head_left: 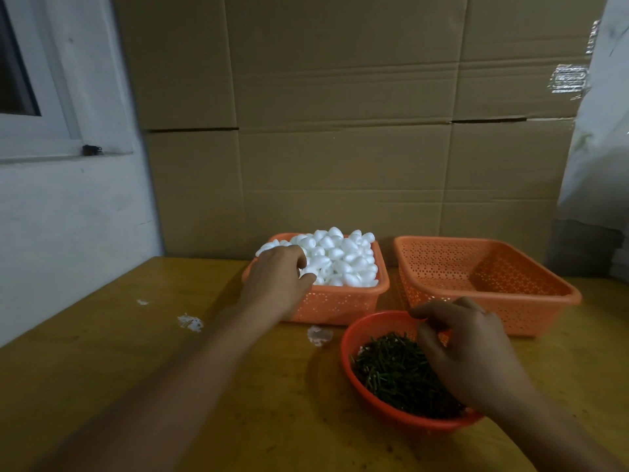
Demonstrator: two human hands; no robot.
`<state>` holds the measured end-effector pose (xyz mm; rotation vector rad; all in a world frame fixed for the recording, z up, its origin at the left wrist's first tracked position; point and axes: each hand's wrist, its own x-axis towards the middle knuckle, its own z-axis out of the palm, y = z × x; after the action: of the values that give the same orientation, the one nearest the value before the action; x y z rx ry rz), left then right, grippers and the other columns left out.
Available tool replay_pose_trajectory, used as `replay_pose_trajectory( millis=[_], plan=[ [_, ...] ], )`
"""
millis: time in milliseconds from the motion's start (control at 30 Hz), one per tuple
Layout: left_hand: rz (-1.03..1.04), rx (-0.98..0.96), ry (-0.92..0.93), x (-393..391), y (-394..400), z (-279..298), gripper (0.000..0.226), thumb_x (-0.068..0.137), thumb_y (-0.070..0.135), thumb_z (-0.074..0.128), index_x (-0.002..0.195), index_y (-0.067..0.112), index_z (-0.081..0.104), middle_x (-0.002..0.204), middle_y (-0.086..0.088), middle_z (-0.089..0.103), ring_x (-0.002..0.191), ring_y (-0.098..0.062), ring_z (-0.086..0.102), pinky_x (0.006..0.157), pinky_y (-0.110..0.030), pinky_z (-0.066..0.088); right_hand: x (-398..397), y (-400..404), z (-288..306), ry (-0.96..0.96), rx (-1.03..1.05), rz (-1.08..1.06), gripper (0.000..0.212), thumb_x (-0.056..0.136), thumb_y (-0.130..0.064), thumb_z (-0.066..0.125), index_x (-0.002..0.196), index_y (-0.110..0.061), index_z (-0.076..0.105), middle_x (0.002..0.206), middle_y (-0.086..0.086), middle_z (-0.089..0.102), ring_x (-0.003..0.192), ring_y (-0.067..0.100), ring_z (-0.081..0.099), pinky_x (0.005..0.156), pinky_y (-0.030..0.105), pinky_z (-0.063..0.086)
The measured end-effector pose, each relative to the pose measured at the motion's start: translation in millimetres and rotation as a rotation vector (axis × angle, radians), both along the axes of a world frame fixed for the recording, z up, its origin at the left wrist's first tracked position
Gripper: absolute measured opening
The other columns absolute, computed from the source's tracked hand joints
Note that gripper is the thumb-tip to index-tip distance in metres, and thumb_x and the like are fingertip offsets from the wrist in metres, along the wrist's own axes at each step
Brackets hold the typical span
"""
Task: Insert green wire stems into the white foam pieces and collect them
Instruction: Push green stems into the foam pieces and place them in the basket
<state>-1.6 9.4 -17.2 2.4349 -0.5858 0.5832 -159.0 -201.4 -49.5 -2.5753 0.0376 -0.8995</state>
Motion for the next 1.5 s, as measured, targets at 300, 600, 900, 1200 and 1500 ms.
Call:
replay_pose_trajectory(
  millis=[300, 600, 900, 1200, 1500],
  plan=[
    [0.051, 0.369, -0.019, 34, -14, 16, 0.031, 0.084, 0.036, 0.075, 0.075, 0.023, 0.048, 0.078, 0.010, 0.045, 0.080, -0.018, 0.047, 0.065, -0.029, 0.033, 1, -3, 0, -0.013, -0.020, 0.005, 0.025, 0.088, -0.028, 0.062, 0.110, -0.025, 0.075, 0.082, -0.029, 0.047, 0.087, 0.013, 0.063, 0.083, 0.048, 0.054],
    [0.098, 0.474, 0.099, 32, -24, 28, 0.035, 0.081, 0.026, 0.081, 0.072, 0.023, 0.047, 0.084, 0.007, 0.055, 0.085, -0.019, 0.054, 0.071, -0.032, 0.047, 1, -2, 0, -0.034, -0.035, 0.012, 0.022, 0.088, -0.024, 0.066, 0.108, -0.024, 0.076, 0.078, -0.030, 0.046, 0.084, 0.013, 0.063, 0.081, 0.047, 0.054],
    [0.026, 0.270, 0.074, 25, -24, 19, 0.017, 0.088, 0.021, 0.068, 0.077, 0.014, 0.058, 0.095, -0.003, 0.062, 0.100, -0.028, 0.061, 0.078, -0.038, 0.048, 0, 0, 1, -0.032, -0.017, 0.008, 0.023, 0.089, -0.025, 0.065, 0.109, -0.025, 0.075, 0.078, -0.028, 0.047, 0.086, 0.011, 0.062, 0.085, 0.046, 0.054],
    [-0.395, -0.346, 0.048, -24, -23, -8, 0.021, 0.087, 0.012, 0.076, 0.104, 0.023, 0.072, 0.102, 0.012, 0.064, 0.085, -0.002, 0.063, 0.076, -0.016, 0.050, -1, 3, 0, -0.009, -0.038, -0.014, 0.021, 0.089, -0.026, 0.069, 0.109, -0.028, 0.075, 0.078, -0.025, 0.051, 0.084, 0.008, 0.060, 0.079, 0.041, 0.055],
    [-0.634, -0.551, 0.240, -68, -27, -35, 0.024, 0.099, 0.025, 0.062, 0.120, 0.036, 0.060, 0.104, 0.008, 0.073, 0.100, -0.010, 0.069, 0.088, -0.039, 0.057, -4, 5, 4, 0.351, -0.169, 0.013, 0.018, 0.095, -0.047, 0.056, 0.098, -0.037, 0.071, 0.086, -0.013, 0.071, 0.078, 0.006, 0.065, 0.071, 0.031, 0.057]
  ],
)
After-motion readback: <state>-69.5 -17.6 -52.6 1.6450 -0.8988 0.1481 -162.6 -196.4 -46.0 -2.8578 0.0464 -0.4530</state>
